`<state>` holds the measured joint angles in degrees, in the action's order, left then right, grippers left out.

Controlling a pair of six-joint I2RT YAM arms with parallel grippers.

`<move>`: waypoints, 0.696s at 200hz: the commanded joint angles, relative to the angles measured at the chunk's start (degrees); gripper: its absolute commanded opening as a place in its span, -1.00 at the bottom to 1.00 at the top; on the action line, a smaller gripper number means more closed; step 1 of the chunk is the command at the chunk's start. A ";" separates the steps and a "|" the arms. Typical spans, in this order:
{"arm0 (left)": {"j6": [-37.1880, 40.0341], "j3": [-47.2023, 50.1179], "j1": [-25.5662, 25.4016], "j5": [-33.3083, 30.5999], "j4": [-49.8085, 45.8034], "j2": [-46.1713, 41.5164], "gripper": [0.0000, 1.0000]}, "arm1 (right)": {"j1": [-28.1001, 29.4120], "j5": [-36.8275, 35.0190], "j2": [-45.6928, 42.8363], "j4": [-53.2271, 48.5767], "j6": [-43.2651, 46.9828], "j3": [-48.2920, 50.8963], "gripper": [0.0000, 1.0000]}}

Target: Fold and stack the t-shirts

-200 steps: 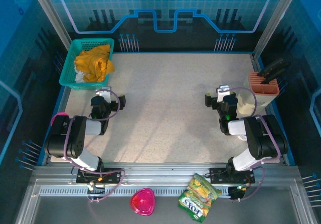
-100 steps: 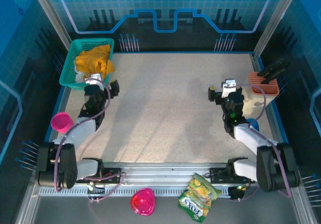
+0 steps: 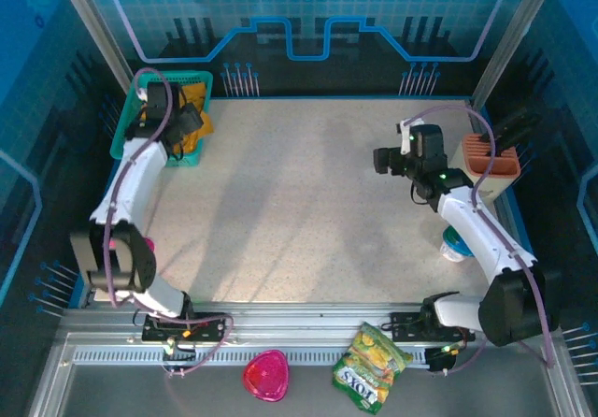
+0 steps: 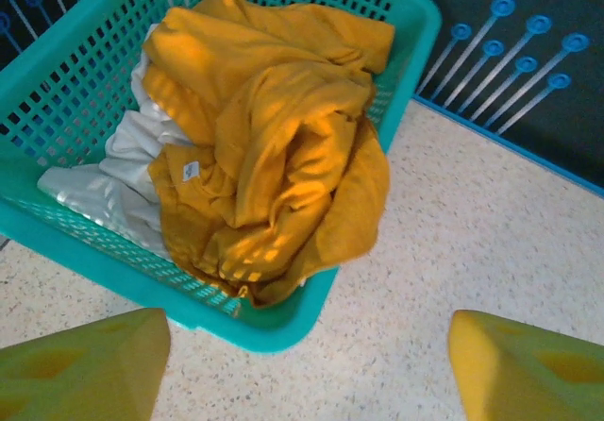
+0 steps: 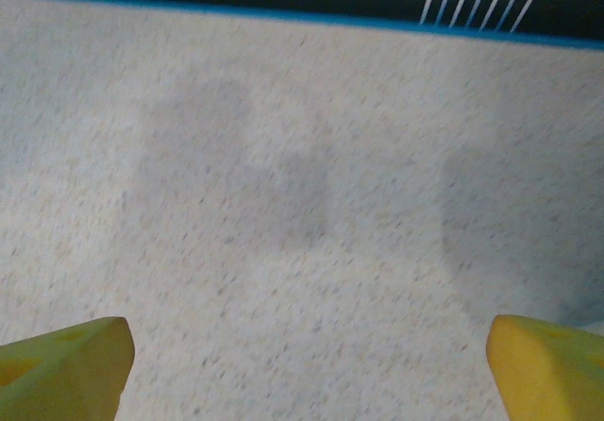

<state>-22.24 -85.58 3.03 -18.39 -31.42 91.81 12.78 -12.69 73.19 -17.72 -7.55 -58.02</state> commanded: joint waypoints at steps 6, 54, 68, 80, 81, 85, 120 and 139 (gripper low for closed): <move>-1.45 -8.98 3.78 3.95 -9.15 9.22 0.43 | 1.97 2.36 1.91 -8.06 -0.58 -2.51 0.89; 1.15 -24.93 6.29 8.31 -10.85 26.72 0.35 | 2.79 3.48 4.22 -8.56 -0.63 -2.82 0.84; 1.67 -27.89 6.29 8.68 -10.87 30.51 0.35 | 3.04 3.46 4.84 -8.56 -0.74 -2.91 0.83; 1.75 -29.54 6.29 7.61 -10.94 32.98 0.37 | 3.15 3.50 5.40 -8.56 -0.84 -2.89 0.80; 1.71 -29.64 6.29 7.51 -10.94 33.16 0.37 | 3.14 3.53 5.39 -8.61 -0.86 -2.89 0.80; 1.88 -29.99 6.29 7.10 -10.87 33.79 0.38 | 3.13 3.59 5.58 -8.65 -0.90 -2.92 0.79; 2.74 -33.47 6.73 5.82 -9.52 38.60 0.39 | 3.26 3.65 6.57 -9.01 -0.86 -2.78 0.67; 3.25 -35.15 6.81 5.86 -8.48 40.55 0.26 | 3.22 3.37 7.27 -10.28 -0.42 -3.47 0.52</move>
<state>-20.73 -117.01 9.28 -12.19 -40.21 130.47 15.38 -9.82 79.55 -25.58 -7.92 -59.16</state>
